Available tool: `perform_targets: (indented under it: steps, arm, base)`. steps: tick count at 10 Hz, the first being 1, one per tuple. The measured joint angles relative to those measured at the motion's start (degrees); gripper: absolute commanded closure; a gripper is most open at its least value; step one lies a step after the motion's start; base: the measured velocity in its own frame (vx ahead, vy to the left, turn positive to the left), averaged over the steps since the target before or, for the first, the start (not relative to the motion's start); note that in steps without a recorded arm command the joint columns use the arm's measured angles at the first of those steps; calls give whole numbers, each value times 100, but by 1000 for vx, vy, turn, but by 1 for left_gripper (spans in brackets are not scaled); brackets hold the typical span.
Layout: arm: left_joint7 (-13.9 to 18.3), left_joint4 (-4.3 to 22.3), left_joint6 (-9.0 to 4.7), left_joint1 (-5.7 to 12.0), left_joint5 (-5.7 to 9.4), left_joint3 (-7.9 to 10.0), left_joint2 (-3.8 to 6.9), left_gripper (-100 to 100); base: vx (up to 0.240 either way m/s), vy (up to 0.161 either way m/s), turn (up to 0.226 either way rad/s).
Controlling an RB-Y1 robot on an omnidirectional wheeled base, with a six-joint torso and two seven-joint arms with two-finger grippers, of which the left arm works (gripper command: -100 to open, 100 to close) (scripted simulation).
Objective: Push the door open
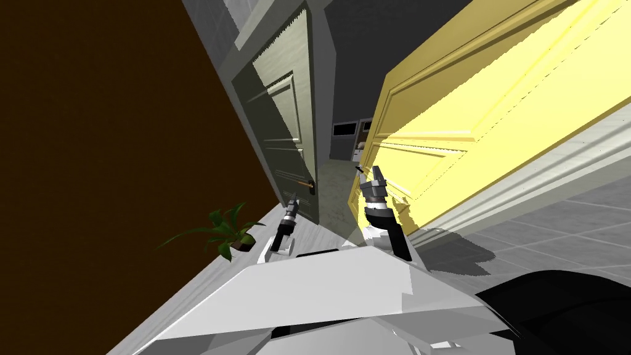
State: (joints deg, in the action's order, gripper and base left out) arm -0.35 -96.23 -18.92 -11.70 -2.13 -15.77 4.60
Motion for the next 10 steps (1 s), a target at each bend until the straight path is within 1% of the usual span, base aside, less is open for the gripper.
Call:
perform_targets:
  steps: [1, 2, 3, 4, 6, 7, 8, 9, 10]
  arm:
    - [45, 148, 6, 90, 20, -38, 32, -100]
    - [90, 233, 50, 159, 33, -87, 52, -100]
    - [124, 335, 96, 235, 42, -135, 57, -100]
    - [151, 461, 94, 278, 47, -192, 59, -100]
    - [186, 667, 171, 424, 49, -297, 24, -100]
    - [214, 822, 169, 505, 58, -336, 22, -100]
    - [248, 965, 160, 584, 70, -373, 28, -100]
    - [296, 1094, 212, 692, 86, -433, 38, -100]
    - [336, 1188, 236, 725, 94, -497, 52, -100]
  base:
    - [62, 107, -135]
    - [63, 108, -125]
    - [43, 127, -100]
    - [46, 143, -96]
    - [64, 115, -97]
    - [77, 118, -88]
    - [104, 165, -167]
    - [102, 162, -114]
    - [70, 132, -51]
